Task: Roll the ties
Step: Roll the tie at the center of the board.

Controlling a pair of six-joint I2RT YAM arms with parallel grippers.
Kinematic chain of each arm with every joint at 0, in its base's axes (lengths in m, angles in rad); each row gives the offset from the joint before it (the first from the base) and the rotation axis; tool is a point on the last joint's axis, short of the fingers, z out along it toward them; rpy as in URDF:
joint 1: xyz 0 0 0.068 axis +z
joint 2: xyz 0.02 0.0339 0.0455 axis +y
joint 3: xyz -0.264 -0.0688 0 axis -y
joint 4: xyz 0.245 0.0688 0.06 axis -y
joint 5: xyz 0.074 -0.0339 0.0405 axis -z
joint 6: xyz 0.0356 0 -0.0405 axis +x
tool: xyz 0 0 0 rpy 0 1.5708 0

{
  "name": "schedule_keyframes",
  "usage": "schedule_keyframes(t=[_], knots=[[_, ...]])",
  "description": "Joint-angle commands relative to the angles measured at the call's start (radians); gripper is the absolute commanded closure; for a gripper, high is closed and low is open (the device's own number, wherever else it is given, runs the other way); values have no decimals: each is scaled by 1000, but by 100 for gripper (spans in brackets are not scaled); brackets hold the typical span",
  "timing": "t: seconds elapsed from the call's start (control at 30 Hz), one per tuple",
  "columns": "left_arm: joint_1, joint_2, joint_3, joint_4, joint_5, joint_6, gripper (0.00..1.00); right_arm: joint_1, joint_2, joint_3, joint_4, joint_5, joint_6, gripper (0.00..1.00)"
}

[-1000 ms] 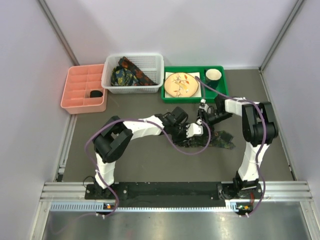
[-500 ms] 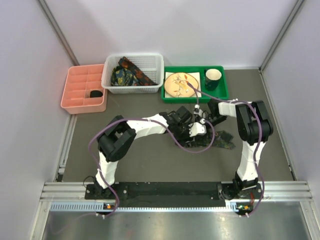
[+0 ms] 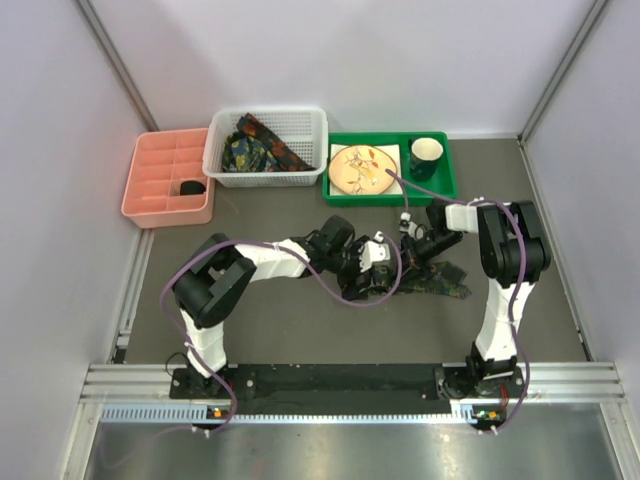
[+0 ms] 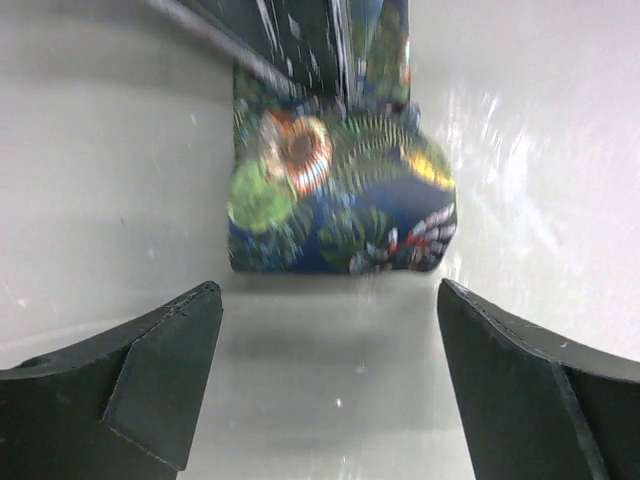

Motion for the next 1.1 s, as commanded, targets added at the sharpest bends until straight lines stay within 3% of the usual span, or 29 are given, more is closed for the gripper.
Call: schedule_keyframes(t=[0.0,0.13,0.23,0.37,0.47,0.5,0.63,0.77,1.07], knots=[[-3,14,15,263,120,-102,8,-7,30,-8,96,127,-12,100],[-6,85,58,329,156,-131,7,-5,33,-10,102,130,-8,100],[-16,129,86,335,164,-137,14,-7,32,-16,105,124,-9,100],[-24,169,146,199,126,-116,52,-5,24,-13,107,86,-17,100],[-27,142,167,29,63,-41,63,-5,10,13,84,35,-24,100],[-29,117,166,-35,40,-21,65,-5,-4,34,49,21,-27,93],[-33,74,149,-258,-125,86,68,-13,-77,74,-42,-32,-79,65],[-35,62,127,-335,-221,130,68,-13,-126,79,-86,-112,-95,41],[-72,143,239,-372,-252,87,61,72,-67,81,-10,-140,-63,43]])
